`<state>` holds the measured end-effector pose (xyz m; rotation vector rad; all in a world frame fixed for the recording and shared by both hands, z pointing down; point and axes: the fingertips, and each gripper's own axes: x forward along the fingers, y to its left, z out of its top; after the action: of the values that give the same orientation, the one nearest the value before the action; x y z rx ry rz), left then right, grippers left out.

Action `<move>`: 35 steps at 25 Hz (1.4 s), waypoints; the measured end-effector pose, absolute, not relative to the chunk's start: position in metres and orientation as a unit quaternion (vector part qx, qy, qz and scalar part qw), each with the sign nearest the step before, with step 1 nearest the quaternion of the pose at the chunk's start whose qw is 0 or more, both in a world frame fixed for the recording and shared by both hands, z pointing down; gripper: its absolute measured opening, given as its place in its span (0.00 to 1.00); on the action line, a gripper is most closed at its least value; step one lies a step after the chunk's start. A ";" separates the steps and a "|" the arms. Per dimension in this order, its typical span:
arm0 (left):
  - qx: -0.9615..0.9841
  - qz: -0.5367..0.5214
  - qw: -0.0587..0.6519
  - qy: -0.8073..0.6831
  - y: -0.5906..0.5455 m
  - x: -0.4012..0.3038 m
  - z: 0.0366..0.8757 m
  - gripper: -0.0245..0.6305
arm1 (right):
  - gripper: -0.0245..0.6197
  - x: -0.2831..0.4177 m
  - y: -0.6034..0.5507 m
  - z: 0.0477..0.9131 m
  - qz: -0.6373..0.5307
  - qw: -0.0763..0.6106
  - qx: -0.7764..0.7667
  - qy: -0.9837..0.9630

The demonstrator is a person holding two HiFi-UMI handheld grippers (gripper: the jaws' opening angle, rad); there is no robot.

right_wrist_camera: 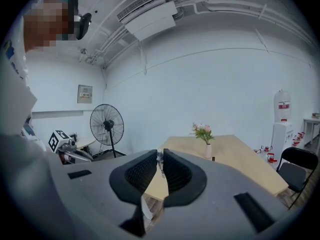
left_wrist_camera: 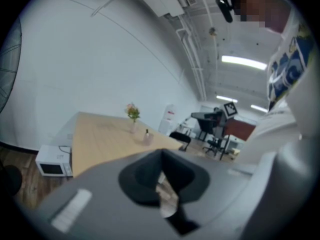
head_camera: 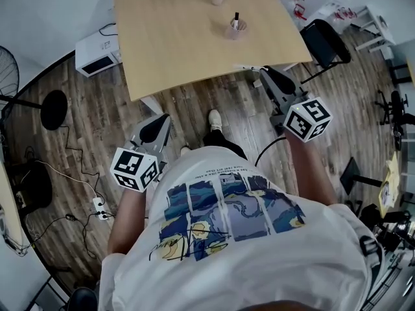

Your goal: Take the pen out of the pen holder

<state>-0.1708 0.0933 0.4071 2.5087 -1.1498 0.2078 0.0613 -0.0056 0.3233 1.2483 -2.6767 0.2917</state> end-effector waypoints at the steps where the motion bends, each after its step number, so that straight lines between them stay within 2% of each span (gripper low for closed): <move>1: 0.890 0.074 0.186 -0.409 0.094 -0.172 0.407 0.05 | 0.09 0.061 -0.005 0.323 0.097 0.087 0.419 -0.899; 35: 0.890 0.082 0.201 -0.401 0.077 -0.154 0.420 0.05 | 0.09 0.079 -0.023 0.339 0.113 0.095 0.419 -0.896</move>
<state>-0.1537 0.0768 0.4205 2.4869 -1.1208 0.2288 0.0793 -0.0228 0.3389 1.2420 -2.6570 0.3346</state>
